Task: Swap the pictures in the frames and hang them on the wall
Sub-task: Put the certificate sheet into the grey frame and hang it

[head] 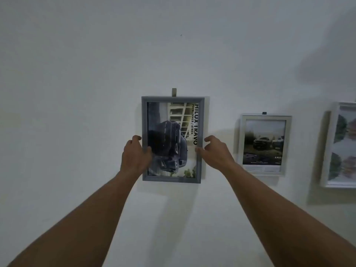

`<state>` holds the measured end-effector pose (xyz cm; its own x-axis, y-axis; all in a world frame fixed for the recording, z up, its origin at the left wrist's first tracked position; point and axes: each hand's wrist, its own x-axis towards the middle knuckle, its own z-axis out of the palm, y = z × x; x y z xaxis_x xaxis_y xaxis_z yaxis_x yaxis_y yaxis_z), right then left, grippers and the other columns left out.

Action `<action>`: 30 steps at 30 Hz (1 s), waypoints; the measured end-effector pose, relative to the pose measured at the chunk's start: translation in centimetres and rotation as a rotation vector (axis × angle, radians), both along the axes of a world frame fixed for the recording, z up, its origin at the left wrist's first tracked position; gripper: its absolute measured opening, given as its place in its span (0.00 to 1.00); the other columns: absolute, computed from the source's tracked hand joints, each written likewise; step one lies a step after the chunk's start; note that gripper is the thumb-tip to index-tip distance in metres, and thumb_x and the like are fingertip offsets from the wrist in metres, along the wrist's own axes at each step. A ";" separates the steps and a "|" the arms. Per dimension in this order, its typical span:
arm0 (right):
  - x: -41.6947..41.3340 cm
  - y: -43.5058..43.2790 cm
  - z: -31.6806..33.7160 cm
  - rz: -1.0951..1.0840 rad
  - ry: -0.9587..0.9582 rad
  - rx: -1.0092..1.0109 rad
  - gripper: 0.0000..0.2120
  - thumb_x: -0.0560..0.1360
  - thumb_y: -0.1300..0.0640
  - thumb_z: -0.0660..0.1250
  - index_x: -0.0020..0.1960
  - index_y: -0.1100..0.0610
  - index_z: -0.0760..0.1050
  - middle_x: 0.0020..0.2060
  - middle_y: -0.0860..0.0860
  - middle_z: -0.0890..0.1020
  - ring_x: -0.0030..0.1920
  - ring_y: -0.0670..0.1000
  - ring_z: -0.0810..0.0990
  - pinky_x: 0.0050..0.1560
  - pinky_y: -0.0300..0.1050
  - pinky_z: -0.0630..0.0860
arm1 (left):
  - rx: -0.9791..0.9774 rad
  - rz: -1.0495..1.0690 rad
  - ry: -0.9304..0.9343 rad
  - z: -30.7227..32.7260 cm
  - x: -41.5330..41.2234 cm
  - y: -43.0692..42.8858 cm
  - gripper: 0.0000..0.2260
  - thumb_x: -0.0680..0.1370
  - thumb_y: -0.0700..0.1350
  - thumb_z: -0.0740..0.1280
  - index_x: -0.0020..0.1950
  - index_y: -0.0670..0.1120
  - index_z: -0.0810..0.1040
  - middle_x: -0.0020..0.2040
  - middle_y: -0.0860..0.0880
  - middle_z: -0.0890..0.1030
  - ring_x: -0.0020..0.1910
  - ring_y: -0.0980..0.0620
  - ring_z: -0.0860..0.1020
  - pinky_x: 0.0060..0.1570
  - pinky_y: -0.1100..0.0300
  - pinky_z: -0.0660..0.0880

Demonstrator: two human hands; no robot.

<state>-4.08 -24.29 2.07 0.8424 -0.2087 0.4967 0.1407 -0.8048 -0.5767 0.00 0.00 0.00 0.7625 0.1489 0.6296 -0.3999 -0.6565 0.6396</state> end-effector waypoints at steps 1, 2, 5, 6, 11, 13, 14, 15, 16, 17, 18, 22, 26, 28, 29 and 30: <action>0.3 0.3 -0.2 0.008 -0.012 0.028 0.28 0.78 0.45 0.67 0.73 0.56 0.65 0.57 0.54 0.81 0.57 0.55 0.78 0.51 0.45 0.73 | -0.045 -0.027 0.006 -0.2 0.5 0.1 0.23 0.78 0.46 0.68 0.70 0.44 0.66 0.64 0.40 0.75 0.60 0.41 0.76 0.58 0.49 0.75; 0.7 0.6 -0.2 0.020 -0.025 0.058 0.26 0.78 0.47 0.67 0.72 0.56 0.65 0.53 0.53 0.81 0.53 0.54 0.79 0.49 0.44 0.72 | -0.084 -0.055 0.008 -0.3 1.1 0.2 0.22 0.78 0.45 0.68 0.70 0.44 0.66 0.63 0.40 0.76 0.59 0.41 0.77 0.58 0.49 0.76; 1.6 1.2 -1.1 0.062 -0.059 0.151 0.18 0.79 0.54 0.67 0.66 0.55 0.67 0.50 0.51 0.79 0.48 0.52 0.77 0.44 0.42 0.72 | -0.139 -0.113 0.008 -1.1 2.8 0.2 0.18 0.77 0.41 0.67 0.66 0.44 0.69 0.59 0.41 0.79 0.54 0.43 0.78 0.55 0.51 0.77; 1.9 1.4 -1.4 0.064 -0.076 0.176 0.16 0.80 0.56 0.66 0.66 0.55 0.67 0.51 0.51 0.79 0.48 0.52 0.77 0.44 0.43 0.73 | -0.162 -0.116 -0.005 -1.2 3.3 0.3 0.17 0.77 0.40 0.67 0.65 0.44 0.70 0.58 0.42 0.79 0.53 0.43 0.78 0.54 0.52 0.77; 3.1 1.8 -2.4 0.086 -0.165 0.274 0.14 0.81 0.60 0.64 0.63 0.51 0.65 0.46 0.48 0.78 0.46 0.52 0.78 0.38 0.42 0.73 | -0.235 -0.165 -0.040 -1.3 4.5 0.9 0.13 0.77 0.39 0.68 0.58 0.45 0.69 0.52 0.46 0.79 0.48 0.47 0.78 0.45 0.60 0.74; 3.3 1.9 -2.5 0.100 -0.186 0.308 0.17 0.80 0.61 0.64 0.66 0.51 0.65 0.45 0.45 0.77 0.45 0.49 0.77 0.37 0.39 0.73 | -0.241 -0.202 -0.039 -1.3 4.4 1.1 0.14 0.77 0.38 0.68 0.59 0.45 0.68 0.51 0.47 0.78 0.46 0.47 0.78 0.45 0.60 0.76; 3.3 1.9 -2.6 0.105 -0.199 0.321 0.20 0.80 0.62 0.64 0.69 0.50 0.64 0.44 0.45 0.76 0.44 0.46 0.77 0.38 0.38 0.73 | -0.238 -0.225 -0.040 -1.3 4.2 1.2 0.14 0.77 0.38 0.68 0.60 0.46 0.67 0.50 0.47 0.78 0.46 0.47 0.79 0.45 0.59 0.77; 3.3 1.9 -2.6 0.108 -0.213 0.333 0.23 0.80 0.63 0.64 0.71 0.49 0.62 0.44 0.45 0.76 0.44 0.45 0.77 0.39 0.38 0.74 | -0.232 -0.247 -0.039 -1.3 4.1 1.3 0.16 0.77 0.38 0.68 0.61 0.46 0.67 0.50 0.48 0.77 0.46 0.47 0.79 0.45 0.59 0.78; 3.2 1.9 -2.6 0.114 -0.228 0.344 0.26 0.80 0.63 0.64 0.73 0.47 0.61 0.44 0.46 0.77 0.44 0.45 0.77 0.40 0.39 0.74 | -0.225 -0.270 -0.042 -1.4 4.0 1.4 0.18 0.77 0.37 0.68 0.63 0.47 0.67 0.50 0.49 0.77 0.46 0.48 0.79 0.46 0.60 0.77; 3.0 1.9 -2.7 0.120 -0.243 0.347 0.28 0.80 0.64 0.64 0.74 0.45 0.59 0.43 0.48 0.77 0.44 0.46 0.78 0.41 0.40 0.76 | -0.218 -0.289 -0.049 -1.3 3.9 1.4 0.20 0.78 0.37 0.67 0.66 0.48 0.67 0.50 0.50 0.77 0.46 0.49 0.78 0.47 0.60 0.76; 2.9 1.9 -2.6 0.125 -0.256 0.343 0.30 0.80 0.64 0.64 0.75 0.43 0.58 0.43 0.50 0.78 0.43 0.48 0.78 0.43 0.43 0.78 | -0.212 -0.304 -0.056 -1.3 3.7 1.4 0.21 0.78 0.36 0.67 0.68 0.49 0.67 0.51 0.50 0.76 0.47 0.50 0.77 0.49 0.60 0.75; 2.3 1.8 -2.0 0.147 -0.293 0.345 0.34 0.80 0.65 0.63 0.78 0.41 0.54 0.43 0.48 0.78 0.45 0.47 0.79 0.47 0.45 0.79 | -0.216 -0.320 -0.083 -0.5 3.3 1.5 0.23 0.79 0.37 0.66 0.71 0.51 0.67 0.55 0.51 0.75 0.51 0.50 0.75 0.51 0.60 0.73; 1.8 1.9 -1.2 0.174 -0.308 0.362 0.35 0.81 0.64 0.63 0.78 0.40 0.52 0.45 0.47 0.78 0.45 0.46 0.79 0.41 0.36 0.75 | -0.233 -0.337 -0.098 0.6 2.8 1.8 0.24 0.79 0.37 0.66 0.71 0.55 0.66 0.52 0.50 0.78 0.47 0.52 0.78 0.48 0.59 0.77; 1.4 1.9 -0.9 0.180 -0.316 0.364 0.35 0.81 0.63 0.63 0.78 0.38 0.52 0.45 0.50 0.79 0.44 0.49 0.79 0.38 0.37 0.75 | -0.235 -0.351 -0.122 1.0 2.4 2.0 0.27 0.79 0.37 0.66 0.73 0.57 0.64 0.48 0.52 0.80 0.45 0.56 0.79 0.47 0.61 0.78; 1.3 1.8 -0.8 0.184 -0.316 0.365 0.36 0.81 0.63 0.64 0.78 0.37 0.51 0.45 0.51 0.79 0.44 0.50 0.80 0.38 0.37 0.75 | -0.233 -0.360 -0.129 1.1 2.3 2.0 0.29 0.79 0.37 0.66 0.74 0.59 0.63 0.47 0.52 0.80 0.45 0.55 0.79 0.45 0.64 0.77; 1.1 1.7 -0.7 0.190 -0.316 0.367 0.36 0.81 0.62 0.64 0.78 0.37 0.51 0.45 0.51 0.80 0.45 0.51 0.80 0.39 0.38 0.76 | -0.223 -0.363 -0.133 1.3 2.1 2.1 0.31 0.79 0.37 0.65 0.76 0.60 0.60 0.46 0.51 0.80 0.45 0.54 0.79 0.42 0.67 0.75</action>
